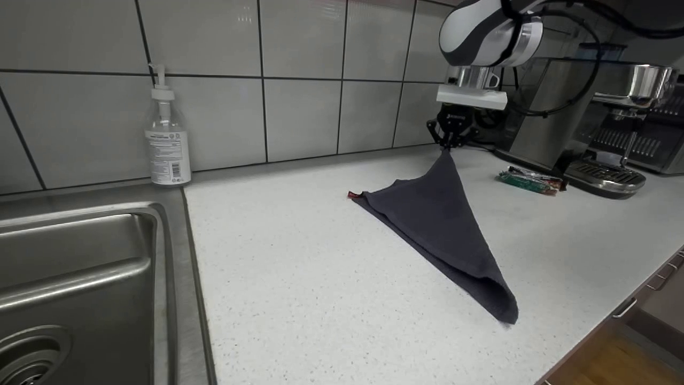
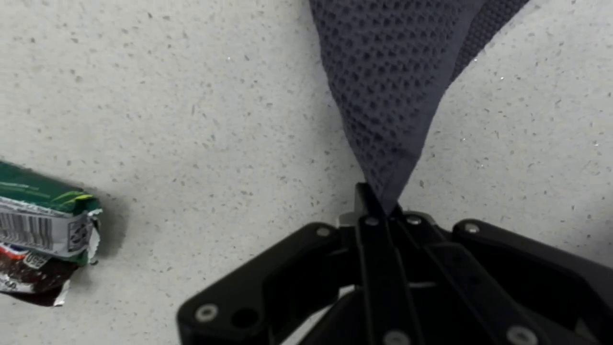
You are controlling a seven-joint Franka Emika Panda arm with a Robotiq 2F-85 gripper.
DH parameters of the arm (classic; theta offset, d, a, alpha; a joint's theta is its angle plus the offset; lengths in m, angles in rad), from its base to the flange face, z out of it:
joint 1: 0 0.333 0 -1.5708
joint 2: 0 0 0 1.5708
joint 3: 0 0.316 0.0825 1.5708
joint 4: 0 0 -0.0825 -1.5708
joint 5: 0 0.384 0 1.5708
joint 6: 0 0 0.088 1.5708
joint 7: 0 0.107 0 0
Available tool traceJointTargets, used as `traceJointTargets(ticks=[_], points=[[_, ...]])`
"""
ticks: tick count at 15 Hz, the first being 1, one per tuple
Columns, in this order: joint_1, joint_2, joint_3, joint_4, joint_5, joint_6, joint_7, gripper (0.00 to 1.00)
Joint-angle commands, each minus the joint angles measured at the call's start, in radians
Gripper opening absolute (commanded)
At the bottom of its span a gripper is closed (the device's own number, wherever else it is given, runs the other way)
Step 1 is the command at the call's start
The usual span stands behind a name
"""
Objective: Fold the grey towel twice in a triangular shape
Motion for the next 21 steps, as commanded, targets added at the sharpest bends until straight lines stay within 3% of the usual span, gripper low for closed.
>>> traceJointTargets(ticks=[1,21], points=[[-0.007,-0.087,0.024,-0.117,0.023,0.044,-0.045,0.0],[0.028,-0.439,0.046,-0.611,0.058,0.196,-0.104,0.0]])
